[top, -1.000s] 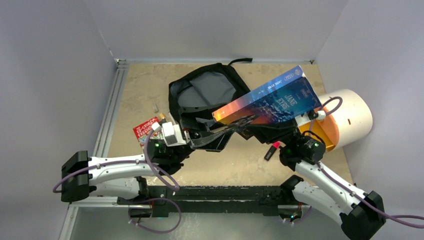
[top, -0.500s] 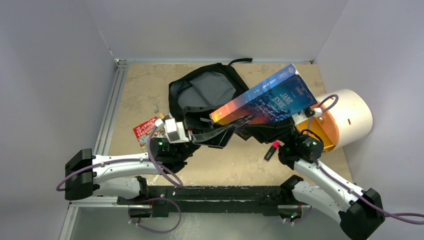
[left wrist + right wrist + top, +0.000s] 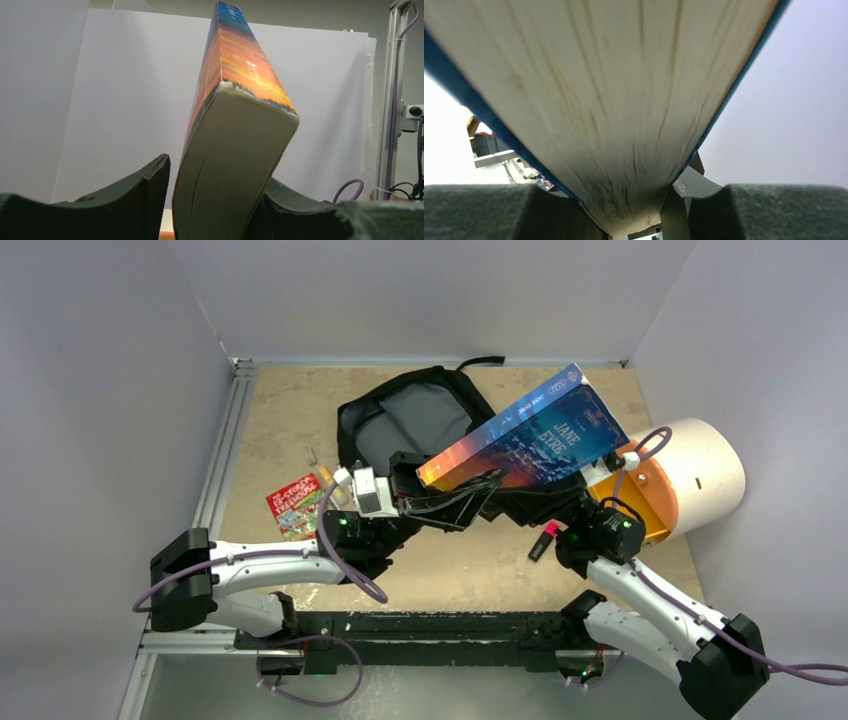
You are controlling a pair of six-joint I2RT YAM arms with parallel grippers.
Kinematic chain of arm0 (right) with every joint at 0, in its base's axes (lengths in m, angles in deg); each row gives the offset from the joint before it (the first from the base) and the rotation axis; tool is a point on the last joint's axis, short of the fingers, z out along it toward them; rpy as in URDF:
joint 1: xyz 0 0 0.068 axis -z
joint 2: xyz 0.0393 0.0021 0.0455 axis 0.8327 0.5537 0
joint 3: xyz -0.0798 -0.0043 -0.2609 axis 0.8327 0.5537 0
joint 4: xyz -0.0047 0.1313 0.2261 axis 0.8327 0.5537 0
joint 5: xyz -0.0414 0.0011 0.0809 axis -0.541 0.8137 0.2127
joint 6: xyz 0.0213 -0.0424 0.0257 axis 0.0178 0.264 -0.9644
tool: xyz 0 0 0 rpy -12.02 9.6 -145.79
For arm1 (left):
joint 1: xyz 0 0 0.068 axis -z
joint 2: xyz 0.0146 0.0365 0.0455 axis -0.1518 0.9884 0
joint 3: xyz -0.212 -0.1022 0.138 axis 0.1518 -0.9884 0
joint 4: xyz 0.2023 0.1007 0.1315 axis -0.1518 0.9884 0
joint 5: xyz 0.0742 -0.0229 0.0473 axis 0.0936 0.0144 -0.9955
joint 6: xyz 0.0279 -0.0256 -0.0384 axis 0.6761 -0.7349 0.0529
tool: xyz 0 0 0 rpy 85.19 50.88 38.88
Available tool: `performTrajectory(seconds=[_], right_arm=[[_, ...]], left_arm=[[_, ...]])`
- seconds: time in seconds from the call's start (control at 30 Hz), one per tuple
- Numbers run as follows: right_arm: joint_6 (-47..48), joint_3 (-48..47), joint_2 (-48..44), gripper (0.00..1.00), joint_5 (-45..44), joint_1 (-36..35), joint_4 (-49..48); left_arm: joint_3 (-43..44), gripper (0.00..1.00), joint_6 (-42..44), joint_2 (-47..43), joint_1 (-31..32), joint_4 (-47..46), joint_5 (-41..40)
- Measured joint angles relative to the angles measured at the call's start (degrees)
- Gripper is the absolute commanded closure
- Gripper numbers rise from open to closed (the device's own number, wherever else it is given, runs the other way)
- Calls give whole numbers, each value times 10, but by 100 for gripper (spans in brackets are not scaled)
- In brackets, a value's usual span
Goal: Pack the student bag
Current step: Pick up the book from the center of the board.
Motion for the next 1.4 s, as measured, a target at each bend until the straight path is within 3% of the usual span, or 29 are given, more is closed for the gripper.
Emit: performTrajectory(seconds=[0.17, 0.27, 0.3, 0.4, 0.63, 0.87, 1.0, 1.17, 1.4], right_arm=[[0, 0, 0, 100, 0, 0, 0], [1, 2, 0, 100, 0, 0, 2], [3, 2, 0, 97, 0, 1, 2], [10, 2, -1, 71, -1, 1, 1], [69, 20, -49, 27, -19, 0, 77], [153, 78, -110, 26, -114, 0, 249], [202, 59, -113, 26, -184, 0, 378], [256, -56, -28, 27, -251, 0, 565], [332, -184, 141, 27, -291, 0, 731]], left_arm=[[5, 69, -9, 5, 0, -4, 9], [5, 98, -15, 5, 0, -4, 13], [5, 100, -19, 5, 0, -3, 15], [6, 100, -20, 2, -1, 4, 17], [-16, 100, -34, -39, -25, 63, 17], [-76, 100, -95, -150, -127, 241, -5], [-76, 100, -95, -207, -162, 398, -107], [-75, 100, -107, -250, -178, 602, -213], [-31, 100, -114, -259, -189, 864, -268]])
